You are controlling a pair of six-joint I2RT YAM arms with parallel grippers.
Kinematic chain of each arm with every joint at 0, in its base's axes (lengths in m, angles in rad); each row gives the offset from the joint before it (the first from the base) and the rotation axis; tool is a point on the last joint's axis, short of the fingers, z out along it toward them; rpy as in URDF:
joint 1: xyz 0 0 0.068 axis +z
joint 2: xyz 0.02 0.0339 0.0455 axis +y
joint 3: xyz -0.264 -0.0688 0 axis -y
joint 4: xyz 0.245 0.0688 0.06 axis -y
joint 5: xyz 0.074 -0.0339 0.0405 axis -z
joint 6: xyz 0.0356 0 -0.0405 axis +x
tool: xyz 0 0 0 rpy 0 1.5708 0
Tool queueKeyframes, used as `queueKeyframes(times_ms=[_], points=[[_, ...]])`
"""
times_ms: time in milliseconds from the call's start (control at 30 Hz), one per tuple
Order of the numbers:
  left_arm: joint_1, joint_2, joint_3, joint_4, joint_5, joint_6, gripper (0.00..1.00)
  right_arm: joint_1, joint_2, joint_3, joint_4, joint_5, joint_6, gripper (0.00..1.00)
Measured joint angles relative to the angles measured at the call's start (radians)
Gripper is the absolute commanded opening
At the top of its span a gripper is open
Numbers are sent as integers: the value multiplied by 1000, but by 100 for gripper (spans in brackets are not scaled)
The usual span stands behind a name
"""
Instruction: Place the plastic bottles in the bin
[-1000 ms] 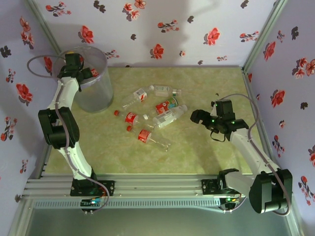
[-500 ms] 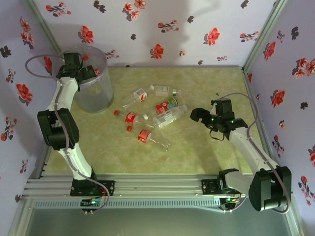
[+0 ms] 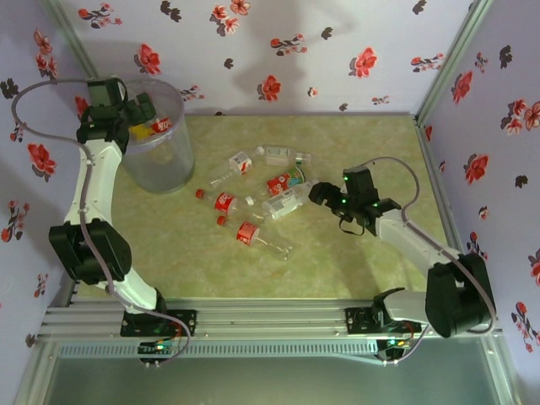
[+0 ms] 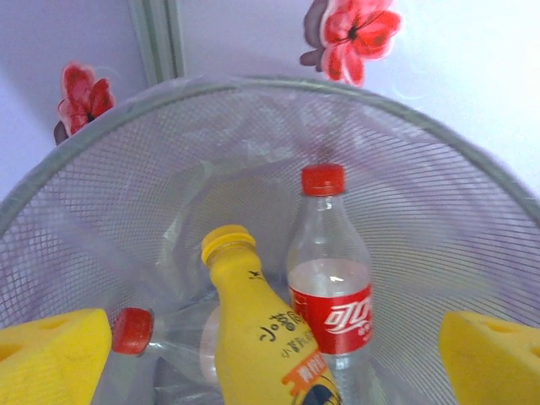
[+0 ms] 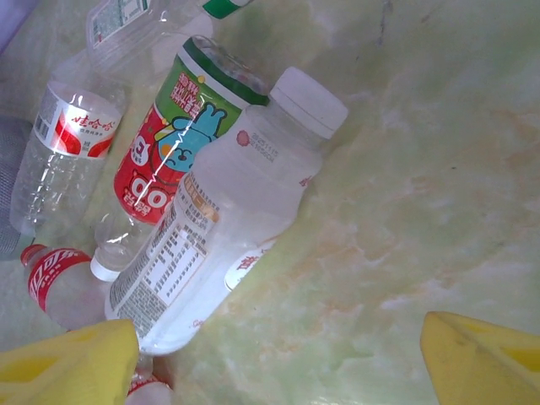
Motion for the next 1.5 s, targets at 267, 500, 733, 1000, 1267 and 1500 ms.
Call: queueKeyframes(times_ms=[267,500,733,1000,1267,1500], points=[[-103,-137,-57,-17,9,45,100,17,148,5,163,31,120,79],[-248,-263,-177,-19,27,87,100,54,267,37,233,45,184,82],[-368,-350,-363,-24,34,72,100,88,387,80,306,52,234,92],[-429,-421,-484,-22,35,27,100,107,483,121,397,71,283,87],[-462,-440,-557,-23,35,-14,100,107,497,122,392,103,313,70],[-494,-444,-591,-7,43,-42,100,111,504,122,424,121,301,59]])
